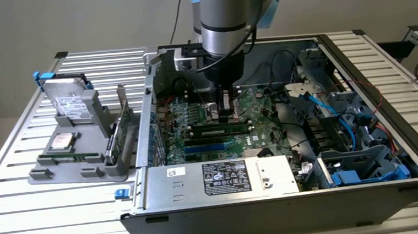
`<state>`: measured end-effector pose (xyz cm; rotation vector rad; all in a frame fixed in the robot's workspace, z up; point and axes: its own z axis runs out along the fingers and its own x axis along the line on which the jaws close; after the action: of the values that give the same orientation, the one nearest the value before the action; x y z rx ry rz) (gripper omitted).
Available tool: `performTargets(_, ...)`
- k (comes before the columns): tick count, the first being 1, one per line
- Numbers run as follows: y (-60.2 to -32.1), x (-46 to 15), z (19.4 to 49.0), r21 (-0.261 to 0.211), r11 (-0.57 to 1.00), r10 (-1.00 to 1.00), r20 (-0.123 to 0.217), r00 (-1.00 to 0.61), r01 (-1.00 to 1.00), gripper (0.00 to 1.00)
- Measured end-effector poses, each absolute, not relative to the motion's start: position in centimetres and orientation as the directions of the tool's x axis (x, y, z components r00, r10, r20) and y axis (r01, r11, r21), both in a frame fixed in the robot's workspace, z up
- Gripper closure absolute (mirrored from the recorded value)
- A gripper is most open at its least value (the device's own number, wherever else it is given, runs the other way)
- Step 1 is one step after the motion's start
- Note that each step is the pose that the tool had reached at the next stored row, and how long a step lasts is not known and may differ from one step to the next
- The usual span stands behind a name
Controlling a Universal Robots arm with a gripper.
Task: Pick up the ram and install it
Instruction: 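Press down the ram until it locks into place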
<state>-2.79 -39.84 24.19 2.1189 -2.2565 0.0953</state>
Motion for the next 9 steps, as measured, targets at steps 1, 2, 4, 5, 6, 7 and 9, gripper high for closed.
performTargets(1, -39.84, -2.79, 24.19, -0.014, 0.062, -0.995, 0.075, -0.063, -0.998, 0.89)
performTargets(2, -39.84, -2.79, 24.19, -0.014, 0.062, -0.995, 0.075, -0.063, -0.998, 0.89)
performTargets(4, -39.84, -2.79, 24.19, -0.014, 0.062, -0.995, 0.075, -0.063, -0.998, 0.89)
performTargets(5, -39.85, -2.79, 24.20, -0.014, 0.064, -0.995, 0.075, -0.065, -0.998, 0.89)
performTargets(6, -39.85, -2.79, 24.20, -0.014, 0.073, -0.994, 0.075, -0.074, -0.997, 0.89)
performTargets(7, -39.85, -2.79, 24.21, -0.014, 0.086, -0.993, 0.075, -0.087, -0.996, 0.89)
performTargets(9, -39.85, -2.79, 24.20, -0.014, 0.113, -0.991, 0.075, -0.114, -0.993, 0.89)
